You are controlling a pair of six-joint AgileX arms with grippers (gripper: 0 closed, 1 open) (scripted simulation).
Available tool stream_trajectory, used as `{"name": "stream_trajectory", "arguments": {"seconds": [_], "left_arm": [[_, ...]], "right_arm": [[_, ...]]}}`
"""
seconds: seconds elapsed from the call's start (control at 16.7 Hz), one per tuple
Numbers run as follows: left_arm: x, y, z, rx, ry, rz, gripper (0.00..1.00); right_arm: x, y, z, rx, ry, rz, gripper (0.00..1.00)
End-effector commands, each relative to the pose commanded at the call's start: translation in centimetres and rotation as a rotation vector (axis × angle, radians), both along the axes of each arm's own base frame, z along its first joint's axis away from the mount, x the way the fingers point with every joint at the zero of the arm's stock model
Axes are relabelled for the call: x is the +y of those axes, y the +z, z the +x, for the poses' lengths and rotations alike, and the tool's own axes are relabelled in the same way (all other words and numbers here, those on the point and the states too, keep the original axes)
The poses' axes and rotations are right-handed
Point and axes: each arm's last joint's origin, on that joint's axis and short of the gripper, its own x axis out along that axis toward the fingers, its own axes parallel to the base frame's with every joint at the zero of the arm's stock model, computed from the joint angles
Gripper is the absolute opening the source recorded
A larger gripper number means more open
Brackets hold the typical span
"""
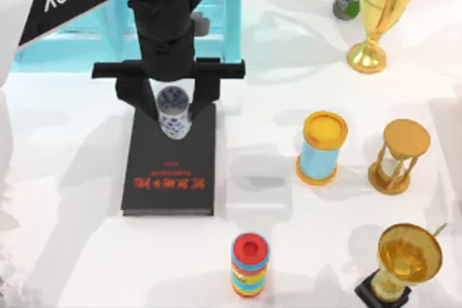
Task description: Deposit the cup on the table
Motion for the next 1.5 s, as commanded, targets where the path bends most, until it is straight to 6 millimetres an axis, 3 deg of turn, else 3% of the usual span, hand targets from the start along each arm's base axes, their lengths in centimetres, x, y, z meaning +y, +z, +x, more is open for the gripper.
{"name": "stream_trajectory", "arguments": {"seconds": [0.12,0.36,0.48,0.84,1.26,1.5], "left_arm": [[2.5,0.7,-0.1,0.010,-0.004,0.005,0.00],[10.2,3.3,-0.9,0.006,0.004,0.001,0.00],[12.3,3.9,-1.7,0.014,0.001,0.004,0.00],[12.6,3.5,-1.8,0.017,-0.004,0.006,0.00],[12.8,-2.2,-1.9,0.014,0.000,0.004,0.00],[12.8,-2.5,-1.9,0.017,0.000,0.005,0.00]], "right_arm": [[0.0,0.0,0.0,0.000,0.000,0.000,1.00],[0.0,0.0,0.0,0.000,0.000,0.000,1.00],[0.0,0.0,0.0,0.000,0.000,0.000,1.00],[0.0,0.0,0.0,0.000,0.000,0.000,1.00],[0.0,0.0,0.0,0.000,0.000,0.000,1.00],[0.0,0.0,0.0,0.000,0.000,0.000,1.00]]}}
